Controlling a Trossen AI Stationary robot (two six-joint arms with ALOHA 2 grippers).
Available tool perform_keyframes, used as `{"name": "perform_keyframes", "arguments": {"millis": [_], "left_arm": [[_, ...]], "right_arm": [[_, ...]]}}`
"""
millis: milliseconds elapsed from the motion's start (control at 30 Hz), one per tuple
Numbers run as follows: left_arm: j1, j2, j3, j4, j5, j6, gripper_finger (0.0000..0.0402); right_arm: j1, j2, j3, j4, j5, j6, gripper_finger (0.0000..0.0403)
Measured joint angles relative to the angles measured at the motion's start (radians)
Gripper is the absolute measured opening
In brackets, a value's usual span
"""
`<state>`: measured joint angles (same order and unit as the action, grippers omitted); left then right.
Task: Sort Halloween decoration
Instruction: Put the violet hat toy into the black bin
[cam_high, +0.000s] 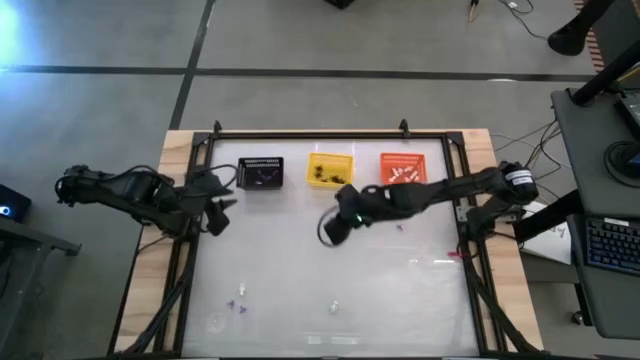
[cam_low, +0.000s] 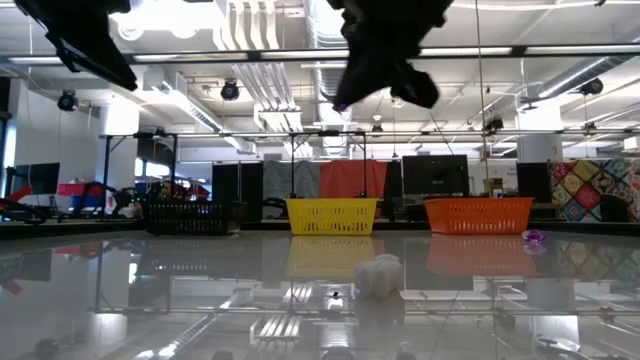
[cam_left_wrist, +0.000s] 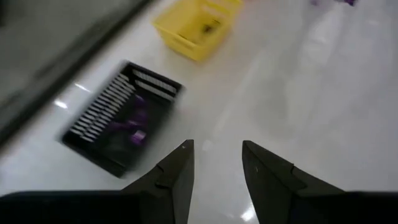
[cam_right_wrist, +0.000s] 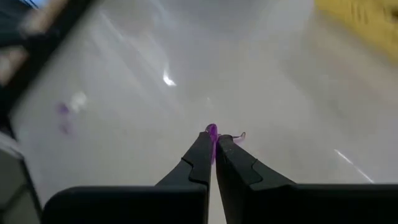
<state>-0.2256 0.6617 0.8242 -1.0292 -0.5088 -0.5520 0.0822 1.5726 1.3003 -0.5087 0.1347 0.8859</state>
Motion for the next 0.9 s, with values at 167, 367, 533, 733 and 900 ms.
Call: {"name": "perform_keyframes", "arguments": {"millis": [167,367,533,733,900], "left_arm": [[0.004,-0.008,0.0,0.0,-0.121,0.006,0.0118],[0.025,-0.013,0.0,0.002,-0.212,-0.008,0.0118],[0.051,-0.011,0.0,0.001,-0.265,-0.004,0.0118],[0.098,-0.016,0.0,0.002,-0.268,-0.007,0.0118],[0.155,-0.013,0.0,-0.003,-0.268,-0.015,0.0118]], "right_arm": [[-0.098,0.0,0.0,0.174,-0.032,-0.035,0.0009],[-0.192,0.01,0.001,0.289,-0.041,-0.08,0.0009],[-0.257,0.071,0.002,0.38,-0.093,-0.123,0.0009],[-0.319,0.156,0.002,0.576,-0.186,-0.132,0.0009],[-0.362,0.206,0.006,0.666,-0.252,-0.148,0.0009]]}}
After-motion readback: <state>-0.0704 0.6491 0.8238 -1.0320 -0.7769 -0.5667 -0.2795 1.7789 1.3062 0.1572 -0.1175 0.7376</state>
